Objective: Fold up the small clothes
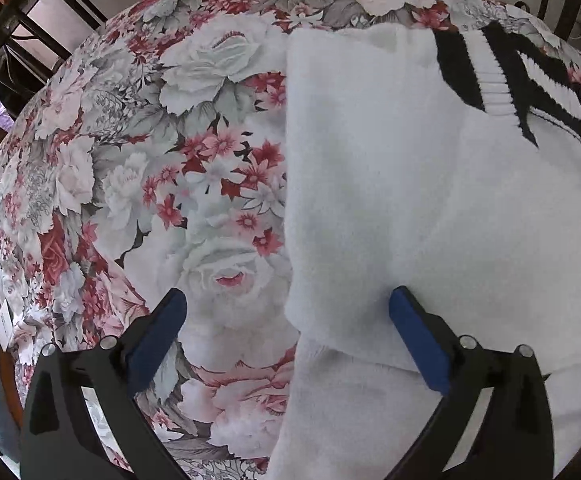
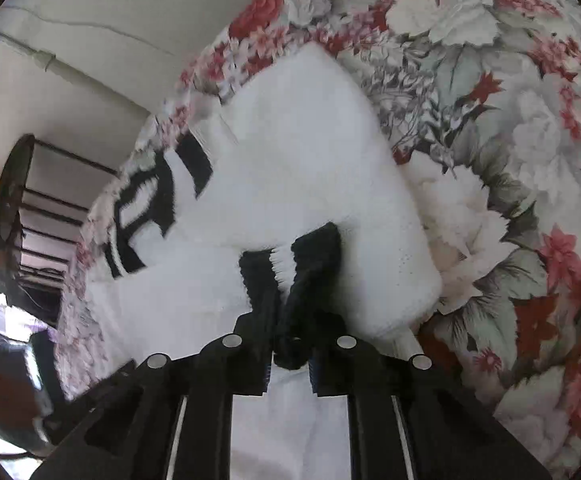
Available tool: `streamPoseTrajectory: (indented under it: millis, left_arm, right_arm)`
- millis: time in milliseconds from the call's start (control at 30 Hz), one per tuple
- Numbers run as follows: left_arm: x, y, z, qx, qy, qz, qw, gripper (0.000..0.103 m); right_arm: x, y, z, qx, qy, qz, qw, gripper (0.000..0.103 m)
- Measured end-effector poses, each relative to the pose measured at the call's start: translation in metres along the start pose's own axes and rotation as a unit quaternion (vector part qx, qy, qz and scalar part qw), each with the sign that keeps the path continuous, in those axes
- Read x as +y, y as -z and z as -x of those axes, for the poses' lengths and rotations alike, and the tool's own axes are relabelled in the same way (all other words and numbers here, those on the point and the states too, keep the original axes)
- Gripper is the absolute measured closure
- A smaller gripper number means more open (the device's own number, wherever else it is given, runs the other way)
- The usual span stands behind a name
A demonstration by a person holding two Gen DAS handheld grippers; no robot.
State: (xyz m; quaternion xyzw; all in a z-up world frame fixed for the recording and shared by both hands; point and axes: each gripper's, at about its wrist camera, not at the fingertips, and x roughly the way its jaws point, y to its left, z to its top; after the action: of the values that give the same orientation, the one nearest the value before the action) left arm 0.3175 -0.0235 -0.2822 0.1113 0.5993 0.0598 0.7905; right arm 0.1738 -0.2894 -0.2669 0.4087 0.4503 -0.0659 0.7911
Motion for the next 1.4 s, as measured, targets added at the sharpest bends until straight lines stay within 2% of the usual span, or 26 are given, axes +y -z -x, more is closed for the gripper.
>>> streamPoseTrajectory:
  millis: [67,100,133,167,200,267,300,333,367,400,467,500,567,633,700,733,800,833,933,1000,1067,1133,1200,1267,1333,1400]
  left_arm:
    - [0.005,-0.004,0.01,-0.009,0.007,0.018,0.9998,0.004]
    - [0.009,-0.002,0.02,-0.023,0.013,0.03,0.9992,0.004]
    - [0.015,-0.005,0.03,-0.044,0.024,0.045,0.9977,0.004]
    - [0.017,-0.006,0.035,-0.056,0.033,0.053,0.9965,0.004]
    - [0.019,-0.008,0.039,-0.064,0.044,0.059,0.9952,0.004]
    - [0.016,-0.01,0.032,-0.055,0.063,0.057,0.9949,0.004]
    - [0.01,-0.009,0.023,-0.032,0.058,0.04,0.997,0.004]
    - [-0.004,-0.005,0.0,0.015,0.038,0.001,0.9991,0.004]
    - [-0.008,-0.001,-0.012,0.027,0.028,-0.011,0.9992,0.004]
    - [-0.009,0.002,-0.014,0.019,0.029,-0.004,0.9994,0.004]
    - [-0.004,-0.004,-0.003,0.022,0.036,0.015,0.999,0.005]
    - [0.0,-0.007,0.007,0.01,0.045,0.019,0.9988,0.005]
    - [0.01,-0.009,0.033,-0.044,0.067,0.038,0.9961,0.005]
    - [0.008,-0.007,0.045,-0.066,0.074,0.031,0.9946,0.005]
    - [-0.008,-0.002,0.026,-0.027,0.053,-0.015,0.9981,0.005]
    - [-0.022,0.006,0.004,0.018,0.033,-0.051,0.998,0.004]
    - [-0.022,0.014,0.0,0.0,0.028,-0.047,0.9985,0.004]
    - [-0.02,0.012,0.007,0.004,0.027,-0.043,0.9987,0.004]
    - [-0.004,0.011,0.031,-0.006,0.055,-0.029,0.998,0.005]
    - [0.007,0.019,0.041,-0.005,0.077,-0.017,0.9969,0.005]
    - [0.004,0.038,0.033,0.037,0.083,-0.046,0.9948,0.005]
    - [-0.007,0.071,0.017,0.093,0.065,-0.104,0.9882,0.004]
    - [-0.016,0.094,0.017,0.086,0.041,-0.139,0.9858,0.004]
    - [-0.016,0.112,0.031,0.047,0.015,-0.169,0.9844,0.004]
    - [-0.008,0.128,0.046,0.037,0.005,-0.167,0.9853,0.004]
    - [0.014,0.146,0.061,0.049,0.016,-0.139,0.9889,0.005]
  right_arm:
    - [0.015,-0.006,0.032,-0.074,0.043,0.024,0.996,0.077]
    - [0.02,-0.008,0.045,-0.107,0.058,0.035,0.992,0.069]
    - [0.027,-0.009,0.053,-0.126,0.062,0.05,0.989,0.068]
    - [0.04,-0.009,0.056,-0.125,0.049,0.081,0.988,0.068]
    - [0.043,-0.01,0.054,-0.115,0.038,0.097,0.988,0.068]
    - [0.055,-0.003,0.033,-0.059,0.02,0.134,0.989,0.054]
    - [0.055,0.003,0.012,-0.01,0.032,0.144,0.989,0.038]
    - [0.05,0.009,-0.011,0.037,0.05,0.147,0.987,0.033]
    - [0.049,0.012,-0.017,0.034,0.059,0.162,0.984,0.033]
    - [0.053,0.015,-0.016,0.023,0.068,0.181,0.981,0.033]
    - [0.069,0.017,-0.004,0.01,0.087,0.196,0.977,0.033]
    - [0.078,0.018,0.005,-0.006,0.075,0.2,0.977,0.033]
    - [0.086,0.023,0.018,-0.024,0.048,0.208,0.977,0.028]
    - [0.09,0.03,0.013,-0.001,0.049,0.224,0.973,0.02]
    - [0.078,0.044,-0.02,0.063,0.087,0.236,0.966,0.019]
    - [0.072,0.051,-0.029,0.074,0.097,0.247,0.961,0.017]
    - [0.075,0.055,-0.033,0.08,0.113,0.263,0.955,0.016]
    - [0.081,0.053,-0.026,0.079,0.113,0.259,0.956,0.016]
    - [0.087,0.041,0.005,0.044,0.063,0.232,0.97,0.016]
    - [0.083,0.039,0.013,0.049,0.065,0.221,0.972,0.016]
    - [0.067,0.048,0.006,0.085,0.08,0.198,0.973,0.016]
    - [0.051,0.06,0.003,0.12,0.097,0.179,0.972,0.016]
    - [0.052,0.074,0.008,0.125,0.111,0.212,0.963,0.016]
    - [0.056,0.082,0.029,0.106,0.128,0.232,0.958,0.016]
    - [0.057,0.088,0.055,0.078,0.104,0.233,0.964,0.016]
    - [0.055,0.095,0.07,0.078,0.102,0.24,0.962,0.016]
